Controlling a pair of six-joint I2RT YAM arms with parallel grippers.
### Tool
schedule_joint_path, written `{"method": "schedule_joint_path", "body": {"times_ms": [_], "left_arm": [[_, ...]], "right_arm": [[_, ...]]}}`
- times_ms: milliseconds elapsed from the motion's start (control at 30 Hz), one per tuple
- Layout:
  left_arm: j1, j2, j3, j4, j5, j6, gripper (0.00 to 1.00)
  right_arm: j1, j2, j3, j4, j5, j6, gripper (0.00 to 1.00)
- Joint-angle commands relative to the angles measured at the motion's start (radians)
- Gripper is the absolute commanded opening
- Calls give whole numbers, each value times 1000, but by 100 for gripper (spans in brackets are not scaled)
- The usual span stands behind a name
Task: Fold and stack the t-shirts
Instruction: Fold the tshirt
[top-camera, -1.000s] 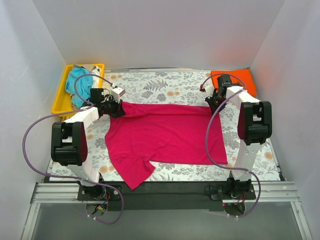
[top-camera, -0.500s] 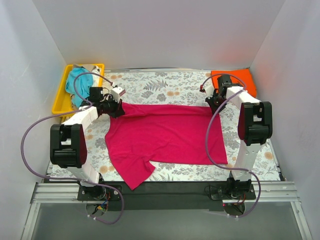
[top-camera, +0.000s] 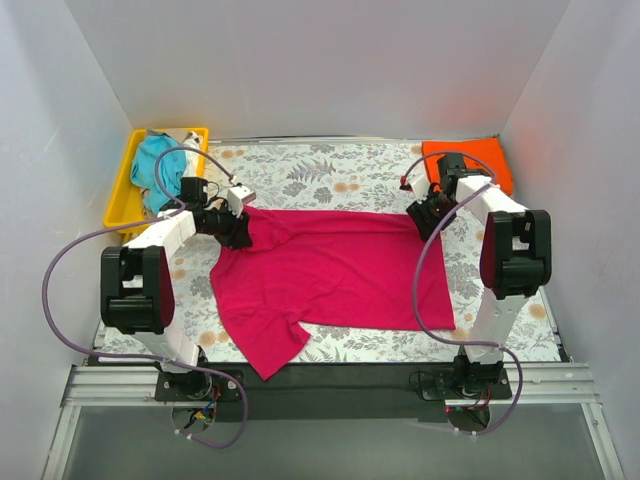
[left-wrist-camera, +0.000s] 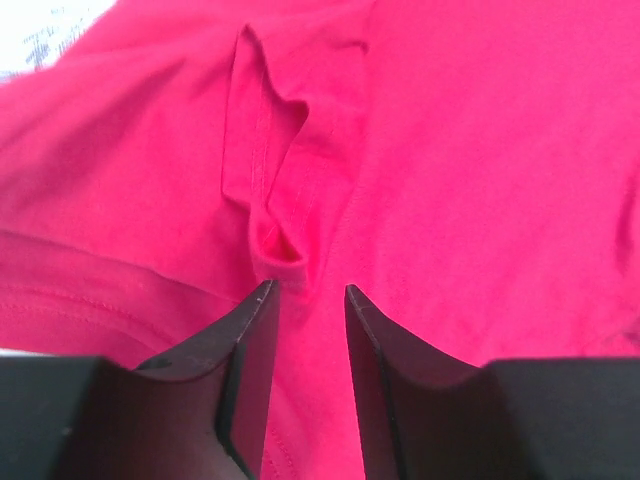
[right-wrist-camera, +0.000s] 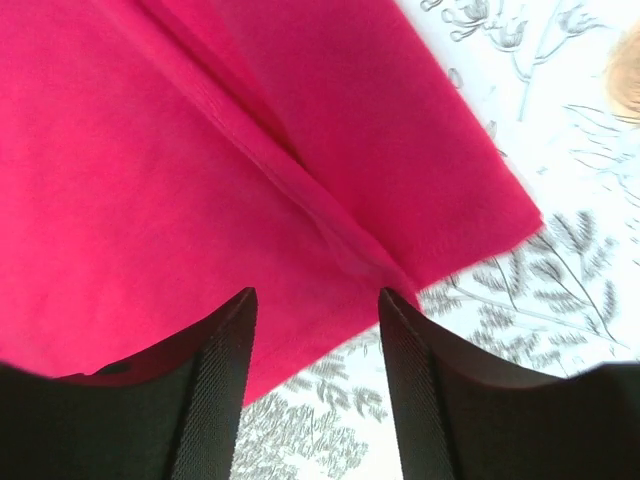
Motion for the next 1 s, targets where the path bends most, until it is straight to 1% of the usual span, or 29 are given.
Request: {"method": "schedule_joint_path", "body": {"times_ms": [0, 67, 100, 133, 167, 200, 233, 367, 400, 433, 500, 533, 700, 967], "left_arm": [[3, -45, 65, -53, 83, 41, 33], [3, -22, 97, -48, 97, -12, 34], [-4, -11, 105, -19, 80, -32, 34], [-8, 4, 116, -5, 77, -80, 34], [-11, 32, 134, 5, 74, -91, 35], [-26, 46, 145, 37, 53, -112, 35], [-32, 59, 154, 47, 51, -124, 35], [-87, 130, 218, 56, 33, -177, 36], [-110, 153, 232, 67, 26, -187, 42], [-121, 168, 242, 74, -2, -198, 43], [-147, 207, 263, 79, -10, -210, 43], [-155, 214, 263, 87, -26, -218, 48], [-204, 262, 269, 128, -82, -230, 48], [-218, 305, 292, 174, -148, -250, 46]], "right_arm": [[-3, -113, 18, -37, -43, -10, 51], [-6, -122, 39, -36, -47, -1, 49], [-8, -117, 50, -37, -53, 4, 42], [-6, -101, 62, -36, -62, 21, 39], [-8, -90, 88, -37, -67, 30, 30], [-8, -76, 103, -42, -70, 39, 25], [-8, -49, 117, -44, -73, 62, 23], [-6, 12, 185, -56, -87, 106, 22], [-8, 21, 195, -57, -89, 113, 23], [-8, 39, 211, -65, -95, 117, 23], [-8, 53, 220, -70, -96, 128, 24], [-8, 64, 223, -76, -95, 130, 24], [-8, 88, 200, -77, -64, 122, 25], [-6, 114, 170, -77, -52, 108, 25]]}}
